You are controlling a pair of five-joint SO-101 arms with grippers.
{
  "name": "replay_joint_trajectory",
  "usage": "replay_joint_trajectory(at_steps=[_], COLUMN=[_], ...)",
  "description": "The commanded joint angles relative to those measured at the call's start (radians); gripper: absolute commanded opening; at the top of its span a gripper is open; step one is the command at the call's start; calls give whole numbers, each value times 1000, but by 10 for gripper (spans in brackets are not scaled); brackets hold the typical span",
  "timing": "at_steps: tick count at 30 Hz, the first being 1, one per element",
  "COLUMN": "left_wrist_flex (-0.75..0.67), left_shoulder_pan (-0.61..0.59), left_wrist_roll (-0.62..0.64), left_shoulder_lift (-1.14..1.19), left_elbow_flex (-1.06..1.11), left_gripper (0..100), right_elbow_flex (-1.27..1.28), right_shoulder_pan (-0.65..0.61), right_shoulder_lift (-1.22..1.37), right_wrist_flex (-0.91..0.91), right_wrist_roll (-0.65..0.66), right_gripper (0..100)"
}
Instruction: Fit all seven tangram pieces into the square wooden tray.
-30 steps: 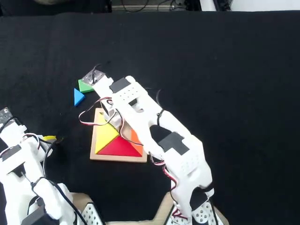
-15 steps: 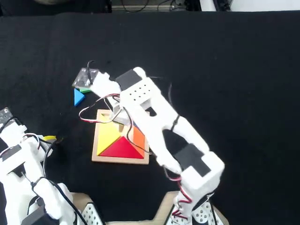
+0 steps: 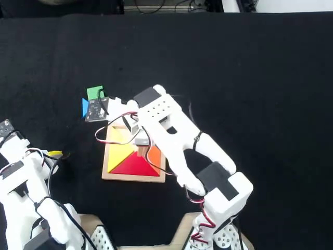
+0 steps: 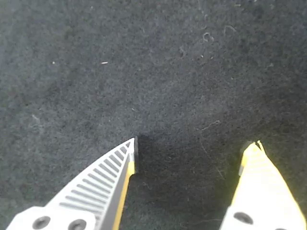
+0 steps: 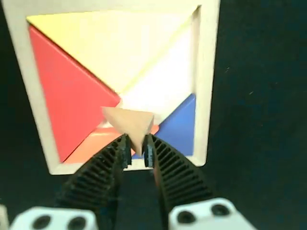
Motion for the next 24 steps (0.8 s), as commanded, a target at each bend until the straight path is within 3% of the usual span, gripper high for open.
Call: replay_joint_trajectory(at_steps=[1,6,12,18,24], left_wrist_flex=[-8,-9,-9,-9,-9], left_shoulder_pan=[-1,-1,-1,-1,-1], left_wrist_roll=[2,2,2,2,2], left_shoulder_lift=[-21,-21,-21,-21,-21], left_elbow_flex=[-7,-7,-8,-8,-8], left_gripper=[339,339,339,339,339], right_elbow_flex=[4,10,85,101,97], right_shoulder_pan=[0,2,3,25,46], right_shoulder_lift=[-64,-53,-54,-56,-61], right_wrist_flex=[-29,-31,-150,-164,-163], right_wrist_roll=[103,193,106,38,49], right_gripper=[11,11,21,260,229])
